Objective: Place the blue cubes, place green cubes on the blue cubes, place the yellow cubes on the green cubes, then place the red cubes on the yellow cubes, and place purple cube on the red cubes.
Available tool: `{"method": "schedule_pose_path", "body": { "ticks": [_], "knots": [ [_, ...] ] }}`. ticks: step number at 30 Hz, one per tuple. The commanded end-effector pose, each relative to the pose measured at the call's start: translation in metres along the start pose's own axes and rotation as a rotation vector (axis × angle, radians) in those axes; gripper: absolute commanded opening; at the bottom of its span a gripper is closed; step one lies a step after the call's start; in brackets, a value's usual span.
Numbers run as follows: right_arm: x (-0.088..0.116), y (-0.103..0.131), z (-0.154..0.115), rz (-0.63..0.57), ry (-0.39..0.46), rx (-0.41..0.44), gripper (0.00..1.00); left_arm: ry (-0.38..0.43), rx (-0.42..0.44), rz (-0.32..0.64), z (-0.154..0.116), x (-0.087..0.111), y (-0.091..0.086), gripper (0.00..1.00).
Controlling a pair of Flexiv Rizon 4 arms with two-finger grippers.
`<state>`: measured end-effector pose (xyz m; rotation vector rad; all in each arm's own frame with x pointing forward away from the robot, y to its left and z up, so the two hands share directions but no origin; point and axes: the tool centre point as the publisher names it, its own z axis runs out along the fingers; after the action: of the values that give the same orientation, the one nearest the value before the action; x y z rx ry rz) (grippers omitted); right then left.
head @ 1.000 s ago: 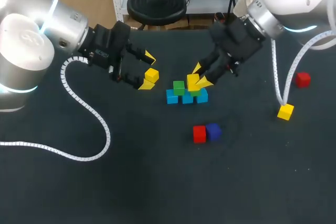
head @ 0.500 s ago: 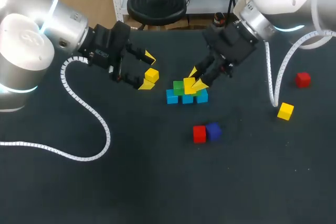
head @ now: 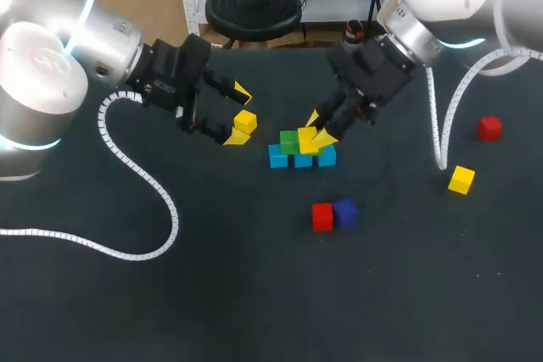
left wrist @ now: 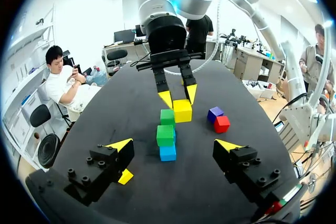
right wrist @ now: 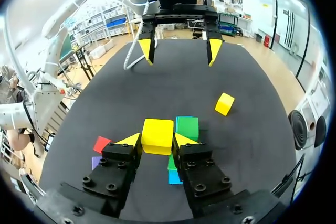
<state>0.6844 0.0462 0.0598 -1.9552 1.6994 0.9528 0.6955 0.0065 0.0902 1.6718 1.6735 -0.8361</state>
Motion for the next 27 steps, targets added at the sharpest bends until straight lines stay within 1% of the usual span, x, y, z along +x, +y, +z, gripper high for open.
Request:
{"method": "schedule_pose_path", "body": {
  "ticks": [1, 8, 15, 21, 27],
  "knots": [
    [0.000, -0.010, -0.001, -0.009, 0.000, -0.009, 0.00, -0.003, 0.000, 0.003, 0.000, 0.001, 0.000, 1.00],
    [-0.001, -0.018, -0.006, -0.019, 0.007, 0.004, 0.00, -0.003, 0.000, 0.003, 0.000, 0.001, 0.000, 1.00],
    [0.000, -0.025, -0.005, -0.025, 0.004, 0.005, 0.00, -0.003, 0.000, 0.003, 0.000, 0.001, 0.000, 1.00],
    [0.001, -0.027, 0.000, -0.021, -0.023, 0.002, 0.00, -0.003, 0.000, 0.003, 0.000, 0.001, 0.000, 1.00],
    [0.003, -0.028, 0.002, -0.018, -0.032, 0.001, 0.00, -0.003, 0.000, 0.003, 0.000, 0.001, 0.000, 1.00]
  ]
}}
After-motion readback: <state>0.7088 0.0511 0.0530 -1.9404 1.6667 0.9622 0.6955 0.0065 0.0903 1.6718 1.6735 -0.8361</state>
